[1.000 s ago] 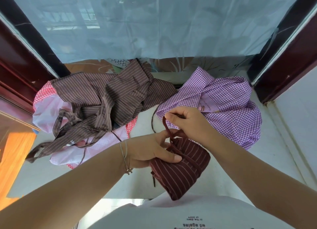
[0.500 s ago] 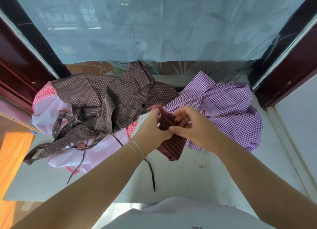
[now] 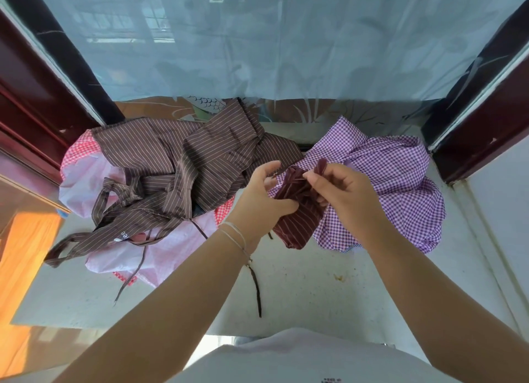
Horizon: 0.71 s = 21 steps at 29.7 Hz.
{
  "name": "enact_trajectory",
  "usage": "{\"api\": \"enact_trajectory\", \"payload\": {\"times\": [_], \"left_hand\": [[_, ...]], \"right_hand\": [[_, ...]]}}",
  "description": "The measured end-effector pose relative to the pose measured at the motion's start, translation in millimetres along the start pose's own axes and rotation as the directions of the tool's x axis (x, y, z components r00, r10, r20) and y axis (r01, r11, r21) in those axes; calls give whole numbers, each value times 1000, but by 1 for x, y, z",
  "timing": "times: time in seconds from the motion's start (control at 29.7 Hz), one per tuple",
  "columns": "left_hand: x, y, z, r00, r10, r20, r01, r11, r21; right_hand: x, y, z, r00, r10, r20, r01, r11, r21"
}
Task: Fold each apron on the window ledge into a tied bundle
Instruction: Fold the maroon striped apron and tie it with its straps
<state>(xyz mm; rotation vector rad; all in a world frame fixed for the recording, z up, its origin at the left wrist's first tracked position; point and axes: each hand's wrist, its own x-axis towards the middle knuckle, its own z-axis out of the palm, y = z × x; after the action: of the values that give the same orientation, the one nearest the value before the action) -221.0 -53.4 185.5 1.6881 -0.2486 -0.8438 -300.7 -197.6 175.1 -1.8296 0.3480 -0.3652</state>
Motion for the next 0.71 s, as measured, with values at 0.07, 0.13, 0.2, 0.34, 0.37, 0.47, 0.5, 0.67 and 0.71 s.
{"api": "enact_trajectory", "payload": {"times": [0.07,0.13,0.2,0.34,0.37,0.47,0.5,0.67,0.71], "left_hand": [[3,-3,-1,998,-51,-24,49,996,-76],[6,-5,0,997,-58,-48,54,995,-84],[7,-5,0,996,-66,-68,59,994,-96],[8,-6,2,995,-64,-79,56,994,-93],[7,-8,2,996,-48,-81,40,995,-97],[5,-12,3,996,11,-87,-17,997,-76],[5,-13,2,995,42,-86,-44,999,-13],[8,-7,-6,975,223,4,-182,785,592],[9,-5,-6,971,231,56,-212,735,644]], "right_hand": [[0,1,1,998,55,2,-55,994,93],[-1,2,2,996,87,-4,-85,984,156],[-1,2,3,995,97,9,-97,972,213],[0,3,4,994,106,40,-113,930,351],[-1,3,4,993,108,45,-117,918,379],[-2,3,1,992,109,55,-122,931,345],[-2,2,-1,993,96,62,-110,949,295],[6,-21,-9,964,-18,264,71,979,-193],[10,-29,-10,950,-25,311,120,949,-292]]}}
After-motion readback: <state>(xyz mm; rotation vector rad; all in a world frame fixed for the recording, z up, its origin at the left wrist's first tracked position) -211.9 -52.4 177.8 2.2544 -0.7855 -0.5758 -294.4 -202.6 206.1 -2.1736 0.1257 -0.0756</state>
